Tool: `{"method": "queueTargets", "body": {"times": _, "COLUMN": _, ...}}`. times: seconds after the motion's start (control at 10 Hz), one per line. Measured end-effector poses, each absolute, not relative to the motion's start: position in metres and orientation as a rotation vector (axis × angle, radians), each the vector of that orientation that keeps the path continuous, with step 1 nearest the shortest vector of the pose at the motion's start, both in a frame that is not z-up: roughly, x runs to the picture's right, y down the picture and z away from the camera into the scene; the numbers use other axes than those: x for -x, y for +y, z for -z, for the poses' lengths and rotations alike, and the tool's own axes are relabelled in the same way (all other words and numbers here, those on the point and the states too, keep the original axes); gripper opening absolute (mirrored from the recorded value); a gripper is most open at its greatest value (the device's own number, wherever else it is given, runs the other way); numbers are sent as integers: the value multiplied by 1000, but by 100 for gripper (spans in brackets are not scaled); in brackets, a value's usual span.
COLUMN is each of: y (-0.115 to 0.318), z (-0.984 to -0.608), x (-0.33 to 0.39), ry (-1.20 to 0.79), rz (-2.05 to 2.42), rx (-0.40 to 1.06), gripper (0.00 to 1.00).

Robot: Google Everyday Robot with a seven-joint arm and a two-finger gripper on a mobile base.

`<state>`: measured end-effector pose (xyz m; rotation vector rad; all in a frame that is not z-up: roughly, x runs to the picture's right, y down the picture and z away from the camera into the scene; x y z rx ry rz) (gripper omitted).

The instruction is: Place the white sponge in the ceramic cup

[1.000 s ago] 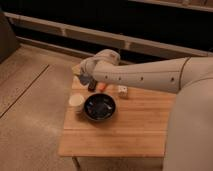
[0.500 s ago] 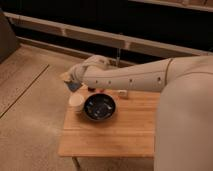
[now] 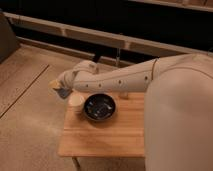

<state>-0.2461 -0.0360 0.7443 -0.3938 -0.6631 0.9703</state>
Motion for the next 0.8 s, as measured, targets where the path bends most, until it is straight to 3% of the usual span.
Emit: {"method": "queueTargets", "body": {"times": 0.8, "y": -24, "z": -783, "x": 228, "ry": -544, "rz": -938, "rx": 397, "gripper": 18}}
